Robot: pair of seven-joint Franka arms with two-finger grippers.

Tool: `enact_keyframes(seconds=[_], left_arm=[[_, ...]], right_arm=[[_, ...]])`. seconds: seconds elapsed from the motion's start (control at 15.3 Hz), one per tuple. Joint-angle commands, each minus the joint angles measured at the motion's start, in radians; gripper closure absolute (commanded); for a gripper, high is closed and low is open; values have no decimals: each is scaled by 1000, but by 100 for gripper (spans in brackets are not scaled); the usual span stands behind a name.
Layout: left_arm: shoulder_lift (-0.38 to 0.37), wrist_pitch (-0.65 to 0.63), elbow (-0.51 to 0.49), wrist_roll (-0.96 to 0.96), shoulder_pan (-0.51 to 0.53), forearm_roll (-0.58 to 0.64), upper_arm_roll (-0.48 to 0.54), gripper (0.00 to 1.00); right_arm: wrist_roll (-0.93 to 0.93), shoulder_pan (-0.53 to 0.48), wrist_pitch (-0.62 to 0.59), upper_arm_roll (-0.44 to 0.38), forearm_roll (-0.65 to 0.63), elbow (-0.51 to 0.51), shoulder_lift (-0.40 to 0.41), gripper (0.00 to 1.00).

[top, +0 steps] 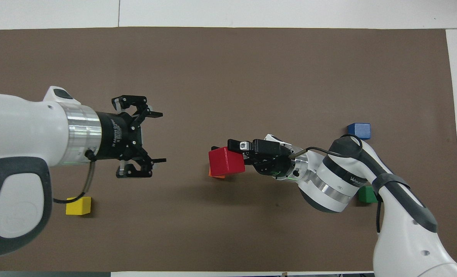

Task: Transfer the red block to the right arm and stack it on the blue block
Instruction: 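Open the left gripper and withdraw it while the right gripper holds the cube, then carry the red cube with the right gripper over the blue cube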

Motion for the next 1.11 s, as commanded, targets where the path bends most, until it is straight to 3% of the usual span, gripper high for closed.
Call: enact_keyframes(seconds=[0.0, 0.2, 0.33, 0.46, 0.72, 1.05], left_arm=[[-31, -30, -16, 232, 80, 92, -10, 0], [-28, -28, -13, 381, 129, 117, -6, 0], [0, -58, 15, 516, 114, 283, -7, 0], [88, -126, 108, 614, 48, 358, 20, 0], [257, -289, 369, 834, -218, 427, 297, 0], [264, -313, 391, 950, -353, 415, 428, 0]], right_arm=[[141, -23, 128, 1, -99, 18, -118, 100], [321, -69, 242, -1, -352, 79, -183, 100], [481, -100, 271, -2, -566, 135, -207, 100], [581, -134, 271, -2, -749, 177, -219, 100], [710, -164, 256, -2, -1088, 240, -226, 100], [822, -169, 254, 2, -1662, 309, -187, 100]])
